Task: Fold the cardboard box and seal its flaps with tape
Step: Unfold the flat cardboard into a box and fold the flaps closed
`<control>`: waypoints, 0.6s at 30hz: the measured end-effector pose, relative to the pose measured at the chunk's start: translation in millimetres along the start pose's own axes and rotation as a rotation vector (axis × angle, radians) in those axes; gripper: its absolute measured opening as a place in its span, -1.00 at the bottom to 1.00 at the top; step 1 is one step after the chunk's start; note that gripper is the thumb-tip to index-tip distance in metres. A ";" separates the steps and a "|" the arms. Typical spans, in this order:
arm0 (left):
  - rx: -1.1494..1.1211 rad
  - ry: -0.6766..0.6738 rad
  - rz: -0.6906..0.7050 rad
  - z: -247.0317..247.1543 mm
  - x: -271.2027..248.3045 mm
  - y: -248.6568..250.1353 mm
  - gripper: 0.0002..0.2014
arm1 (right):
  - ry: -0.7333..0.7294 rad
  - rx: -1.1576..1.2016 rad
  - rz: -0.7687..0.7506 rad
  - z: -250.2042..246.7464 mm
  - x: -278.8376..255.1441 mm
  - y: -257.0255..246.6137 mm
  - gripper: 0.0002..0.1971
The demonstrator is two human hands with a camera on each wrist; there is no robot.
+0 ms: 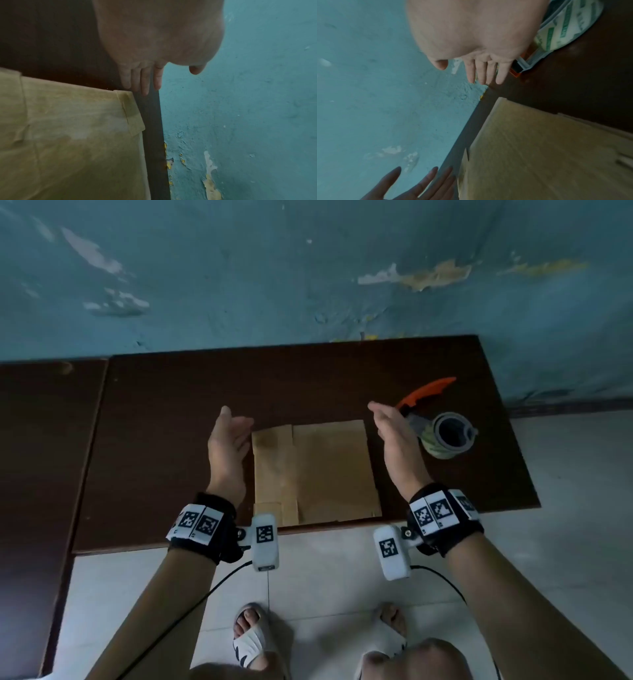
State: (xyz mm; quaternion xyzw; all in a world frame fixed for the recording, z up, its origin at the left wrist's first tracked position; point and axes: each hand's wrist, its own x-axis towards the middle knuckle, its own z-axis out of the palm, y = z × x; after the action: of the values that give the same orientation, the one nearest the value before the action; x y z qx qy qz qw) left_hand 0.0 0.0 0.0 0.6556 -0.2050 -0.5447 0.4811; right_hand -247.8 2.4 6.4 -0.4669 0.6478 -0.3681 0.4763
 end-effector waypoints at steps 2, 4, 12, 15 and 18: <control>-0.008 -0.014 0.037 -0.8 7.1 -12.2 -0.46 | 0.017 0.007 -0.054 2.9 3.0 9.4 -0.46; -0.018 -0.035 0.091 -2.7 10.6 -18.5 -0.50 | 0.021 0.034 -0.091 6.0 5.5 19.4 -0.44; -0.011 -0.069 0.202 -7.4 22.3 -47.8 -0.47 | 0.053 0.025 -0.104 18.8 3.4 59.6 -0.55; -0.009 -0.077 0.236 -12.3 24.7 -56.5 -0.45 | 0.069 0.044 -0.145 21.7 -0.3 69.1 -0.54; 0.020 -0.115 0.280 -17.4 32.8 -68.4 -0.44 | 0.100 0.059 -0.239 24.1 -0.5 81.1 -0.52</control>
State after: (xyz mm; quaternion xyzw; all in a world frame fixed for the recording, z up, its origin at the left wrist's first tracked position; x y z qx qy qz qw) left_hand 9.0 12.1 -76.4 0.5932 -0.3268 -0.5068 0.5333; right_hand -245.2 25.9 -74.8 -0.5075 0.5997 -0.4638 0.4095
